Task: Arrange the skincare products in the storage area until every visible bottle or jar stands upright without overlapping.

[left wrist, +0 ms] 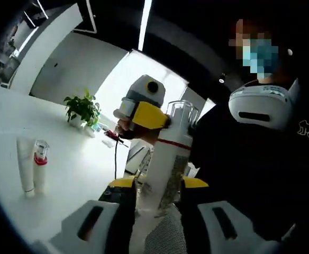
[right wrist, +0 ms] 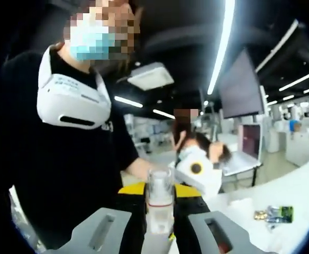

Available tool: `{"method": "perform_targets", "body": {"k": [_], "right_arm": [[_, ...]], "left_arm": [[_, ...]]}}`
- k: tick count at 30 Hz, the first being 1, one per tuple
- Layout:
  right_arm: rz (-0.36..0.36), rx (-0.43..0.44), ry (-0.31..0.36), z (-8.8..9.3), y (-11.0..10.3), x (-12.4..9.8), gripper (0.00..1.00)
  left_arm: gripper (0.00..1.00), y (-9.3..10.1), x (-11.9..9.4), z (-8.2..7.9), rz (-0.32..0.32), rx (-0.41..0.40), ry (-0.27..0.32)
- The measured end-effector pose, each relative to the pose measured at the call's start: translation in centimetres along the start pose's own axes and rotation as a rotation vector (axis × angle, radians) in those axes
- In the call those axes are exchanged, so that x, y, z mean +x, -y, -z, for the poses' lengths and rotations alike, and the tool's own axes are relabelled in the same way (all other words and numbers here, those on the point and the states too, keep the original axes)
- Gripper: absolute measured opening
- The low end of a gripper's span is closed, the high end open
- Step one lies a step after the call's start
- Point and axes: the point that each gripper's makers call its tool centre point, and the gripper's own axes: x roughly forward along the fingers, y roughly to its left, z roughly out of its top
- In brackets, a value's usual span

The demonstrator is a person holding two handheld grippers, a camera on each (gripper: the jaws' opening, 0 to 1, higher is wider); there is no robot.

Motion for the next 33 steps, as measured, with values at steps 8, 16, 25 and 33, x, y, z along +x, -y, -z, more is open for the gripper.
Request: {"method": "perform_targets", "body": {"k": [8,16,25,33], "right_arm": [[0.188,-0.031,-0.037,2.5,2.2,-1.3,0.1],[0.331,0.001,-0.013,5.2,4.8,-3.5,0.09],[0.441,-0.003,-0.028,8.8,6.9,-5.6,0.1],[0.498,-0.022,-0.073,11.6,8.5,-7.0,0.1]], "left_arm": [[0.54,-4.5,0.3,0.4,-0.274,0.114,-0.027],[0.72,-6.0,-1.8,0.2,-0.521,0.268,-0.05],[0.99,-7.0,-5.5,1.3,-0.789,0.335,-0.033],[0.99,-8.0,-6.9,2.7,-0.825,0.356,-0.068]]}}
